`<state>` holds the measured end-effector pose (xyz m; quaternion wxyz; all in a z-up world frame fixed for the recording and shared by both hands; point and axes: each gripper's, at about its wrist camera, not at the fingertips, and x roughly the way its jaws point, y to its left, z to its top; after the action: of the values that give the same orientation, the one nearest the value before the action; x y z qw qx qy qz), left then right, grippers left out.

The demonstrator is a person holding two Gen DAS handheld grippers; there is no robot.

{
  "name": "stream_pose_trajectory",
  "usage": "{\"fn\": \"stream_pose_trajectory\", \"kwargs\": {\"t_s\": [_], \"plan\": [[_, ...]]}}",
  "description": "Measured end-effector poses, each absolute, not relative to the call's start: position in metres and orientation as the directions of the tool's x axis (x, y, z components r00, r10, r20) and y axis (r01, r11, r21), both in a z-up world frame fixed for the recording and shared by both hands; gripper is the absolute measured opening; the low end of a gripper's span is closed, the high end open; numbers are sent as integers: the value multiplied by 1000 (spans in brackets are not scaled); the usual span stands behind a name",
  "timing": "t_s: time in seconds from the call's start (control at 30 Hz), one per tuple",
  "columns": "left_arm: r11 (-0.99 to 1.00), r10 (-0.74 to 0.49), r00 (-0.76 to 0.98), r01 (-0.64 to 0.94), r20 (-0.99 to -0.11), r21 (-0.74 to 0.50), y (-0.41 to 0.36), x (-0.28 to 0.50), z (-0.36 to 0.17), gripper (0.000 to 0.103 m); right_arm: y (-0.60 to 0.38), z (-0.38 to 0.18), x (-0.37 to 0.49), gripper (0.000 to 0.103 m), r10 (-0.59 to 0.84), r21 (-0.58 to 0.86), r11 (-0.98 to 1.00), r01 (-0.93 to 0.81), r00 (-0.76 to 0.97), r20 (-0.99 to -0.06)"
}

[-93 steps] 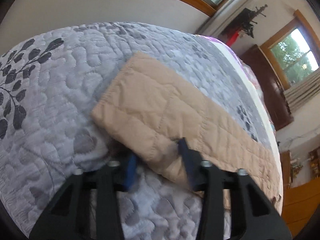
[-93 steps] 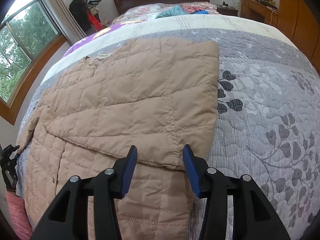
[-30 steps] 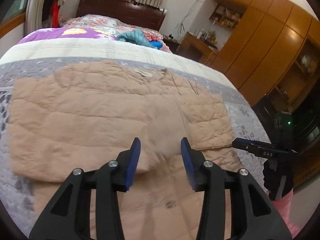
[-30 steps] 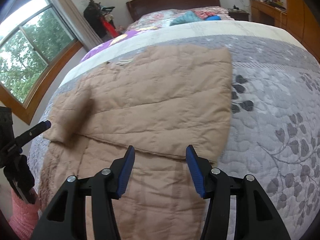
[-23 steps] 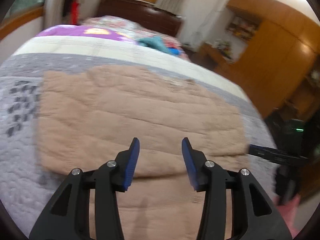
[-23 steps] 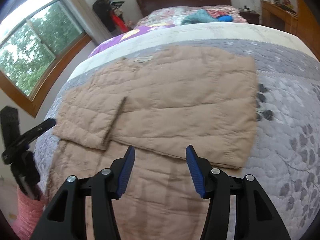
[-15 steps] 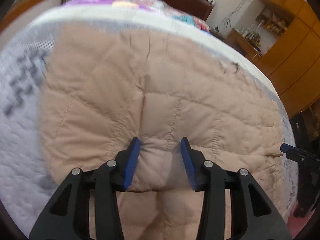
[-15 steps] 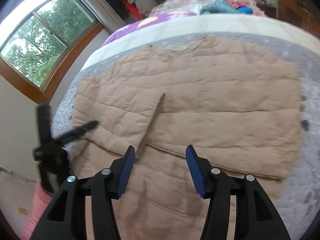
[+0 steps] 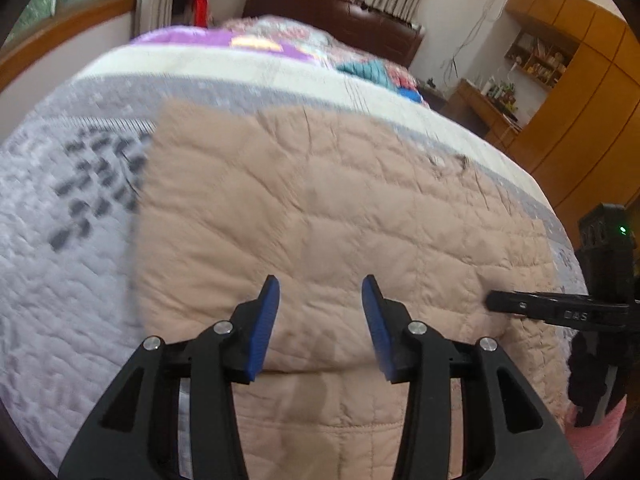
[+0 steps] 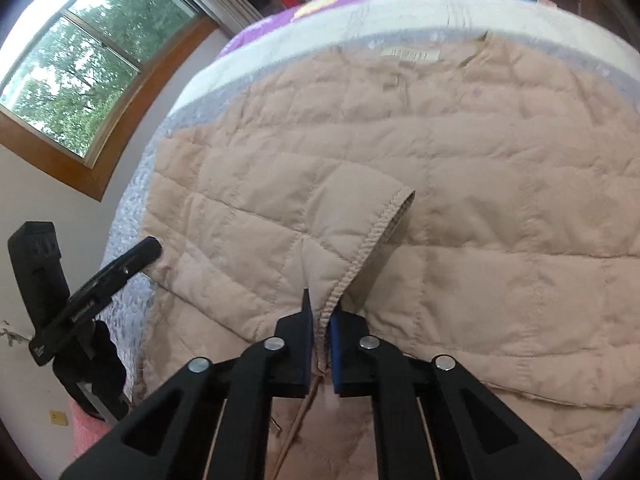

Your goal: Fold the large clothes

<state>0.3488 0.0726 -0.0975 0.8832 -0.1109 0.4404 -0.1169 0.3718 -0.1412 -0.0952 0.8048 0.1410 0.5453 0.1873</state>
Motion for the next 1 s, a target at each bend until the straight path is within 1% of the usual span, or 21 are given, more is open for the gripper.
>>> {"fn": "stream_pose_trajectory", "kwargs": {"t_s": [0.17, 0.27, 0.33, 0.47, 0.63, 0.7, 0.8, 0.87, 1.0], "plan": [[949, -290, 634, 96, -716, -300, 80, 351, -76, 42, -173, -58, 358, 6, 411, 394, 909, -135, 437, -800], [951, -290, 639, 111, -713, -288, 79, 351, -70, 42, -201, -41, 348, 6, 325, 325, 941, -89, 501, -802], [953, -289, 628, 120, -722, -277, 69, 357, -73, 43, -220, -38, 343, 6, 293, 309, 949, -58, 518, -803], [960, -272, 603, 123, -750, -250, 55, 368, -88, 43, -249, -45, 342, 6, 273, 321, 947, 1, 523, -807], [972, -234, 545, 109, -805, -209, 42, 383, -121, 43, -264, -77, 351, 6, 261, 326, 943, 61, 471, -843], [974, -228, 537, 109, -812, -201, 42, 386, -131, 43, -265, -96, 355, 6, 267, 332, 940, 77, 439, -858], [978, -210, 541, 117, -814, -174, 38, 385, -133, 43, -264, -110, 356, 8, 270, 335, 938, 88, 423, -865], [980, -200, 544, 122, -815, -159, 36, 385, -132, 43, -263, -110, 353, 8, 262, 327, 941, 84, 426, -866], [979, -206, 541, 110, -816, -174, 40, 380, -122, 43, -263, -95, 345, 11, 242, 310, 947, 82, 452, -859]]}}
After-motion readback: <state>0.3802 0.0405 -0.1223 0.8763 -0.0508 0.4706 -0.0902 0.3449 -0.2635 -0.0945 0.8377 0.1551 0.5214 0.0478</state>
